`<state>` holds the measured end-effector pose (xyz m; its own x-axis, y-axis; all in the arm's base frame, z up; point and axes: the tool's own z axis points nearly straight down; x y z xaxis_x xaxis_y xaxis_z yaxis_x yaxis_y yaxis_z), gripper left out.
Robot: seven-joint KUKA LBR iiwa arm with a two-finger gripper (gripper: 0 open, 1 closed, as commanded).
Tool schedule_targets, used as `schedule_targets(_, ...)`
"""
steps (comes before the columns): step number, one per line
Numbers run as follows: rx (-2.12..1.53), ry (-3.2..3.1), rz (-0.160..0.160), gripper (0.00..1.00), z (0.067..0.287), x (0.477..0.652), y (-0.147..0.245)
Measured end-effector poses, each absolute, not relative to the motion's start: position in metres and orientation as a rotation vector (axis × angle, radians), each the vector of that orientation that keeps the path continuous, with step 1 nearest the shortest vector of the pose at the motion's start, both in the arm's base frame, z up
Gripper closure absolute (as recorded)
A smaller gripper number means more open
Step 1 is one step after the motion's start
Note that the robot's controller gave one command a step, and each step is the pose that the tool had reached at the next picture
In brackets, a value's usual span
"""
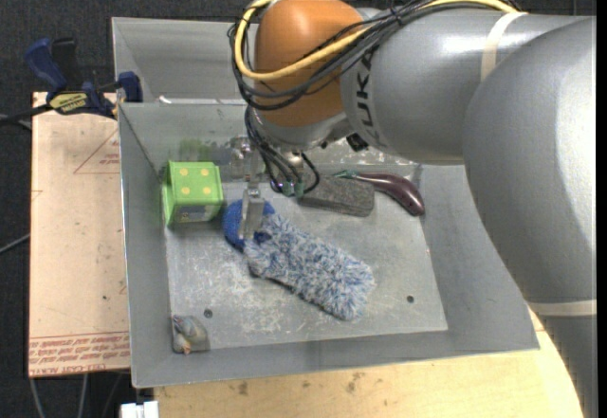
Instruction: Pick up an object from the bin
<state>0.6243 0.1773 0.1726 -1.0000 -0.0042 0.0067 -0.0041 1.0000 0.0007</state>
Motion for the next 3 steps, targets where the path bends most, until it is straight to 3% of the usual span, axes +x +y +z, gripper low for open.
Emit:
schedule_targets(1,0.003,-3.142,-0.003,0.0,0.178,0.626,0.177)
schedule_targets(2,0.0,-3.136,0.0,0.0,0.227,0.615,0.159)
schedule_targets(3,0.178,-3.145,-0.003,0.0,0.261,0.62,0.139)
